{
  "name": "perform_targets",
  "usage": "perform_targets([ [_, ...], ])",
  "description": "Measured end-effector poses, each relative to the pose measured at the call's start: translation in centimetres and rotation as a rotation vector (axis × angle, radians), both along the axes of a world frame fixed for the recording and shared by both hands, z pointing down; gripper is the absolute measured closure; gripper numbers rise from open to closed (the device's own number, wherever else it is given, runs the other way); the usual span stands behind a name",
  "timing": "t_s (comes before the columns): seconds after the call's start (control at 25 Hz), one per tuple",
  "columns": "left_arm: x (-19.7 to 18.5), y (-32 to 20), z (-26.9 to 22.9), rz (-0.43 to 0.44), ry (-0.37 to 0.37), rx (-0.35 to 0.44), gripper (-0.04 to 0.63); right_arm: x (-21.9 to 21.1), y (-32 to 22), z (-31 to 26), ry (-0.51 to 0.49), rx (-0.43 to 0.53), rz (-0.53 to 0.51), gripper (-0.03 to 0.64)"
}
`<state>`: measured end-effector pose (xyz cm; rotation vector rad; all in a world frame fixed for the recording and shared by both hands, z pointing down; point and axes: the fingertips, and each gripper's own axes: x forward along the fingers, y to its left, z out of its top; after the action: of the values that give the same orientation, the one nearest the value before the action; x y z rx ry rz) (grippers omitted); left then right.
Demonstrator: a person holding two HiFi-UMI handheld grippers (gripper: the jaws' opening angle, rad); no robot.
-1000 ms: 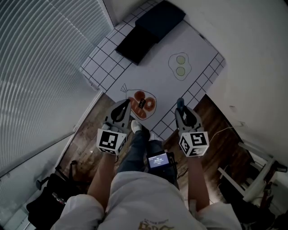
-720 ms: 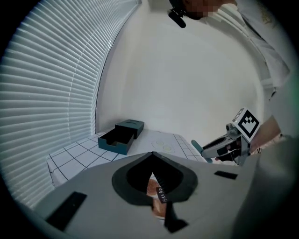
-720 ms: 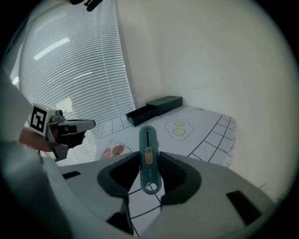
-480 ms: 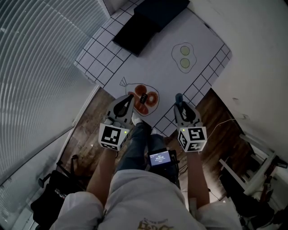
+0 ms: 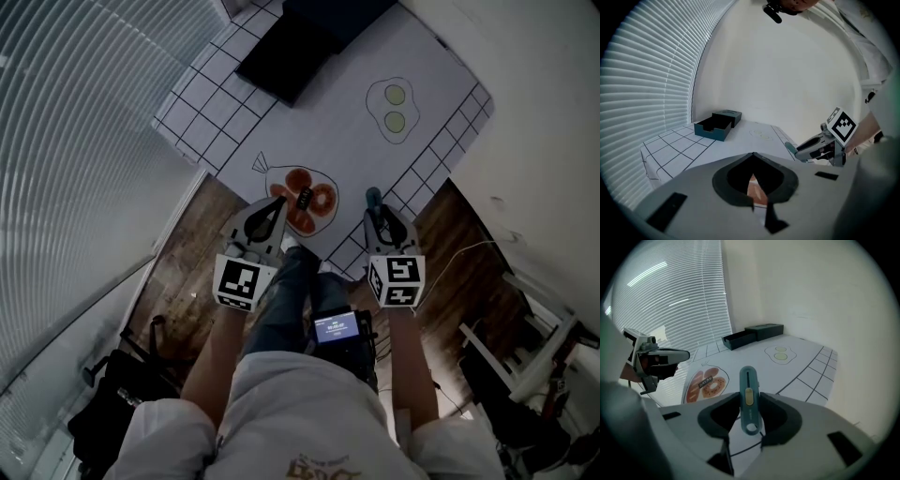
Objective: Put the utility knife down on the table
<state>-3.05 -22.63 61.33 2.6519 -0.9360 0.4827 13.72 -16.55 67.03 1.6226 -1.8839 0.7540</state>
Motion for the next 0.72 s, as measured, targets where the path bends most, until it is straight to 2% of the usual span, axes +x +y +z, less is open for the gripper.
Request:
perform_targets([
  [0.36, -0.6, 0.5, 0.9, 0.006, -0.011, -0.023, 0.588, -0.4, -0.3, 1.2, 0.041, -0.02, -0.021, 0.48],
  [0.72, -0.8, 1.0, 0.6, 0.027, -0.016, -0.014, 0.588, -0.5, -0.3, 1.6, 0.052, -0.031, -0.015, 0.48],
])
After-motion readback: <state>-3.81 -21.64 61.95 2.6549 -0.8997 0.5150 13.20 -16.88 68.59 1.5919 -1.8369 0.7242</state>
